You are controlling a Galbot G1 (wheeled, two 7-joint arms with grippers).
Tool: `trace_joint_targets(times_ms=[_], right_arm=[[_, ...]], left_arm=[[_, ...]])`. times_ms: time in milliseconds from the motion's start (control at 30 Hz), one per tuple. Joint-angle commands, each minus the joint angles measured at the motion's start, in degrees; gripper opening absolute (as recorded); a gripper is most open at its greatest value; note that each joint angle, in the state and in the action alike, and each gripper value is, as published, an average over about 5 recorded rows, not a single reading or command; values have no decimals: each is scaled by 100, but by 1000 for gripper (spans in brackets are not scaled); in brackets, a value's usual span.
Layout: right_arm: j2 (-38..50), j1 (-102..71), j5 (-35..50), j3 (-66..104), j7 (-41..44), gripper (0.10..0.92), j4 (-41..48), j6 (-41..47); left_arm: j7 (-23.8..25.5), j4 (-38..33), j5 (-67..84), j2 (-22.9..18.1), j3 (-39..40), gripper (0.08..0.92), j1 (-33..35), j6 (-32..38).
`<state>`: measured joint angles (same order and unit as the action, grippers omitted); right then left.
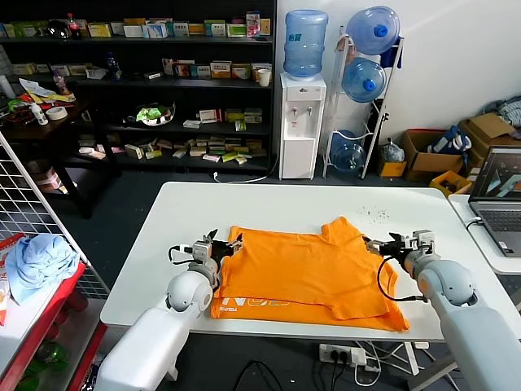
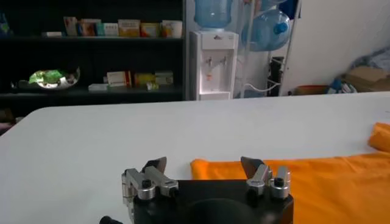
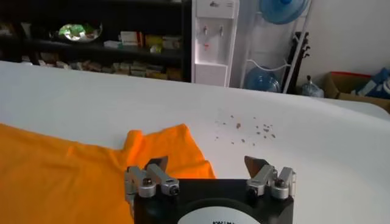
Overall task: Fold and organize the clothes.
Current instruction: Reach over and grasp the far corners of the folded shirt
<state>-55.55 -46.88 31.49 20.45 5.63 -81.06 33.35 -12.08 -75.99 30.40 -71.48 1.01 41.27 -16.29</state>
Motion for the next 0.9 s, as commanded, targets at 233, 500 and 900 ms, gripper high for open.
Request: trace_joint_targets(times_ms=[233,500,900], right_arm=[[-409,921,-553,-335,405,823,1572,-236],[-602,946,-784,-359,484,823,1846,-432],[-777,924,-912,-461,475,619,2016,-595]], left_arm=[[252,1920,-298,-716,100,823,-1068,34],[245,2095,-394,-754,49,823,-1062,44],[221,1750,-399,-648,43,680,-694,4]])
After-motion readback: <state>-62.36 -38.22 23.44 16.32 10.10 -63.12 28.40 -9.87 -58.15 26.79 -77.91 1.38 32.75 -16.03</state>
